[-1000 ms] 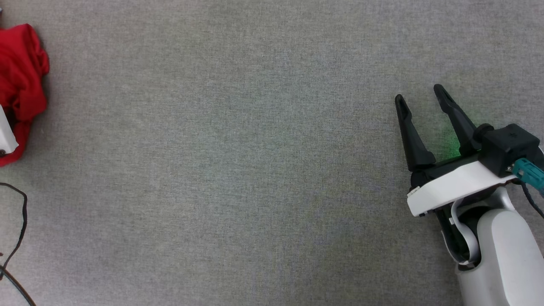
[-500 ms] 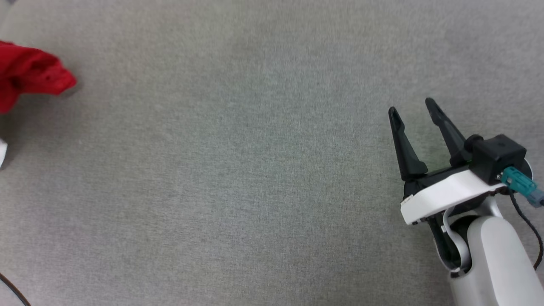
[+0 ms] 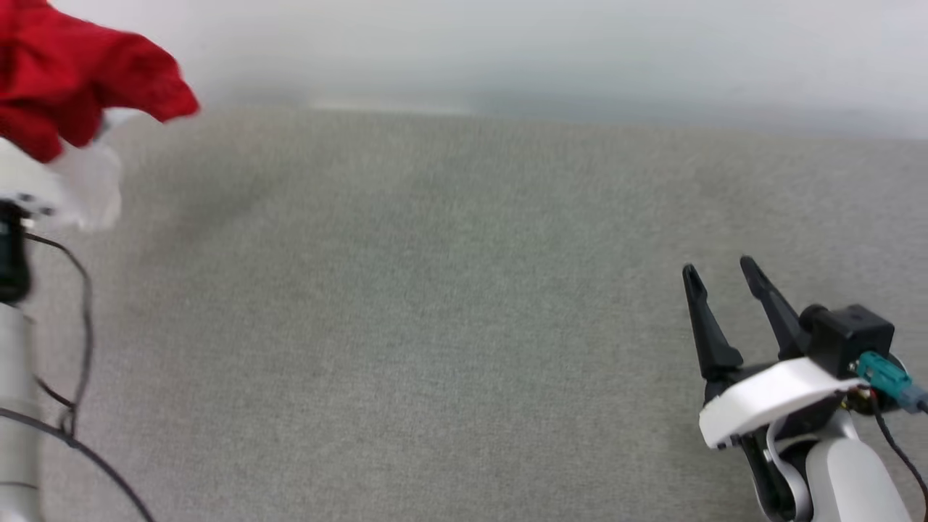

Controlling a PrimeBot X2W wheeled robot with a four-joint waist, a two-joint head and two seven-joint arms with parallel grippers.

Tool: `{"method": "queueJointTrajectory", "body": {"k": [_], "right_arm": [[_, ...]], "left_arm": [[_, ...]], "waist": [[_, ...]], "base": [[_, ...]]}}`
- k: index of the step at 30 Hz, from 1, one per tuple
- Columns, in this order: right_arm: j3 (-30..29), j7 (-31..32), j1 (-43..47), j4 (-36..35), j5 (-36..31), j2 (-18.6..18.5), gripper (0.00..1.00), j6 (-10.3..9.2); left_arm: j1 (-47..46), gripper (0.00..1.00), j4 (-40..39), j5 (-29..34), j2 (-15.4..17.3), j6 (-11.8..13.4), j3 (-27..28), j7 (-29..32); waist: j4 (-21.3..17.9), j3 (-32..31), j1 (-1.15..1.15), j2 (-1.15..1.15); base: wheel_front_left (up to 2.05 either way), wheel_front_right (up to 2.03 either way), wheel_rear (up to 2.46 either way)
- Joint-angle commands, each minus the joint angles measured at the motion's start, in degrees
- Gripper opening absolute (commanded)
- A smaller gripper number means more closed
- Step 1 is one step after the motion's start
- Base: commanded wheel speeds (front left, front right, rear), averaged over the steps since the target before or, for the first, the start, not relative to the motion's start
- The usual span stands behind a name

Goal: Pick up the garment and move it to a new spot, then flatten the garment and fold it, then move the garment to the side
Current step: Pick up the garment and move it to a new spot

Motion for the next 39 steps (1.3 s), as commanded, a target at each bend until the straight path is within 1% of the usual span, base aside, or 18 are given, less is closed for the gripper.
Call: {"method": "queueJointTrajectory", "body": {"k": [1, 6, 14, 15, 16, 17, 20, 25, 30, 31, 34, 38, 39], "right_arm": [[-0.65, 0.4, 1.59, -0.35, -0.02, 0.28, 1.0, -0.02], [-1.02, 1.46, 3.79, -0.96, 0.51, 0.28, 1.0, -0.02], [-0.71, 2.72, 4.9, -3.29, 1.14, 0.3, 1.0, -0.02], [-0.89, 2.84, 5.05, -3.65, 1.15, 0.29, 1.0, -0.02], [-0.89, 2.84, 5.05, -3.65, 1.15, 0.29, 1.0, -0.02], [-0.95, 2.86, 5.22, -4.22, 1.54, 0.29, 1.0, -0.02], [-1.25, 3.05, 5.09, -5.14, 1.83, 0.29, 1.0, -0.02], [-2.77, 2.7, 4.94, -6.34, 2.79, 0.3, 1.0, -0.02], [-2.46, 2.15, 3.87, -6.2, 3.42, 0.31, 1.0, -0.02], [-2.46, 2.15, 3.87, -6.2, 3.42, 0.31, 1.0, -0.02], [-2.09, 1.73, 3.53, -6.1, 4.03, 0.29, 1.0, -0.02], [-1.99, 1.24, 3.1, -5.95, 4.43, 0.3, 1.0, -0.02], [-2.1, 1.21, 3.01, -5.81, 4.44, 0.31, 1.0, -0.02]], "left_arm": [[2.02, 0.0, -1.89, 0.15, -2.0, 0.39, -0.89, -1.49], [7.53, 0.0, -8.81, 0.65, -7.62, 2.58, -3.24, -2.18], [20.45, 0.0, -23.64, 1.88, -14.25, 5.03, -8.7, 0.5], [21.79, 0.0, -25.27, 2.02, -15.23, 5.04, -9.7, 0.77], [21.79, 0.0, -25.27, 2.02, -15.23, 5.04, -9.7, 0.77], [24.12, 0.0, -28.3, 2.29, -17.12, 5.19, -11.71, 1.1], [27.03, 0.0, -31.09, 2.56, -19.53, 4.9, -14.86, 1.77], [28.22, 0.0, -30.69, 3.88, -22.64, 3.55, -21.57, 2.93], [29.58, 0.0, -26.77, 6.64, -23.58, 2.14, -28.26, 3.43], [29.58, 0.0, -26.77, 6.64, -23.58, 2.14, -28.26, 3.43], [30.79, 0.0, -24.6, 7.39, -23.9, 1.39, -30.93, 3.01], [31.82, 0.0, -22.73, 7.19, -23.98, 0.36, -32.81, 2.5], [31.81, 0.03, -22.53, 7.22, -23.87, 0.24, -33.12, 2.22]], "waist": [[-1.78, -3.77, 0.01, 0.0], [-4.85, -6.59, 0.01, 0.0], [-11.4, -6.88, 0.01, 0.0], [-12.04, -6.62, 0.01, 0.0], [-12.04, -6.62, 0.01, 0.0], [-13.2, -6.19, 0.01, 0.0], [-14.68, -4.93, 0.01, 0.0], [-15.44, -1.61, 0.01, 0.0], [-16.02, 1.09, 0.01, 0.0], [-16.02, 1.09, 0.01, 0.0], [-16.17, 2.15, 0.01, 0.0], [-15.83, 2.75, 0.01, 0.0], [-15.61, 2.7, 0.01, 0.0]], "base": [[0.0, 0.0, 0.0], [0.0, 0.0, 0.0], [0.0, 0.0, 0.0], [0.0, 0.0, 0.0], [0.0, 0.0, 0.0], [0.0, 0.0, 0.0], [0.0, 0.0, 0.0], [0.0, 0.0, 0.0], [0.0, 0.0, 0.0], [0.0, 0.0, 0.0], [0.0, 0.0, 0.0], [0.0, 0.0, 0.0], [0.0, 0.0, 0.0]]}}
